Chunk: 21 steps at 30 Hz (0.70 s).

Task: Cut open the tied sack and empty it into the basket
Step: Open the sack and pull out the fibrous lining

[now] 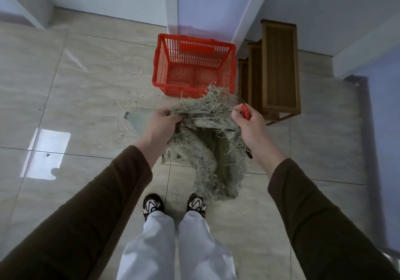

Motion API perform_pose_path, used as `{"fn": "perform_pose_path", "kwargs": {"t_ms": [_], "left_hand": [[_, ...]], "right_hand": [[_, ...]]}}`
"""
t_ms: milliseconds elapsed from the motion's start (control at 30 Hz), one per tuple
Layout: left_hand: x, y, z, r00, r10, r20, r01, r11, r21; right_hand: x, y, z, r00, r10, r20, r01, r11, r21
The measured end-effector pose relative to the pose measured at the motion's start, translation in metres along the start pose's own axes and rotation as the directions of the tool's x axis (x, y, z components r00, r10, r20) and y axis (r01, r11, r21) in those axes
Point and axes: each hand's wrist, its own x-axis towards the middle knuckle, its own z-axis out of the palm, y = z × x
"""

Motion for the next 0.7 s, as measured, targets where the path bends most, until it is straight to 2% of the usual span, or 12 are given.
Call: {"fn": "perform_pose_path", "kwargs": {"t_ms": [100, 167, 267, 333, 467, 533, 600, 633, 700], "left_hand": [[0.0, 0.002, -0.004, 1.0, -0.017, 0.009, 0.018, 0.997, -0.077], [0.002, 0.002, -0.01, 0.999, -0.02, -0.026, 0.018, 0.998, -0.067], [0.006, 0.0, -0.025, 0.994, -0.013, -0.106, 0.009, 0.999, -0.038], [0.006, -0.001, -0.03, 0.994, -0.04, -0.097, 0.038, 0.999, -0.017], [-0.003, 0.0, -0.03, 0.995, -0.093, 0.028, 0.092, 0.994, 0.051], [-0.01, 0.006, -0.027, 0.993, -0.053, 0.103, 0.038, 0.988, 0.149], [-0.013, 0.01, -0.025, 0.986, 0.004, 0.168, -0.036, 0.982, 0.185], [-0.013, 0.013, -0.024, 0.975, 0.018, 0.221, -0.056, 0.984, 0.167], [-0.016, 0.02, -0.022, 0.93, 0.002, 0.367, -0.067, 0.985, 0.162]], "right_hand": [[0.002, 0.008, -0.002, 1.0, -0.008, -0.027, 0.007, 0.998, -0.07], [0.003, 0.012, -0.006, 0.998, -0.01, -0.065, 0.003, 0.995, -0.099], [0.002, 0.013, -0.012, 0.987, 0.057, -0.148, -0.06, 0.998, -0.018], [0.0, 0.013, -0.014, 0.98, 0.149, -0.129, -0.145, 0.989, 0.04], [-0.004, 0.006, -0.022, 0.979, 0.195, 0.066, -0.202, 0.969, 0.141], [-0.008, -0.001, -0.023, 0.979, 0.145, 0.142, -0.15, 0.988, 0.031], [-0.01, -0.003, -0.02, 0.991, 0.063, 0.117, -0.042, 0.985, -0.169], [-0.01, -0.004, -0.017, 0.996, 0.028, 0.084, -0.01, 0.978, -0.209], [-0.01, -0.007, -0.015, 0.997, -0.002, 0.074, 0.014, 0.986, -0.164]]}}
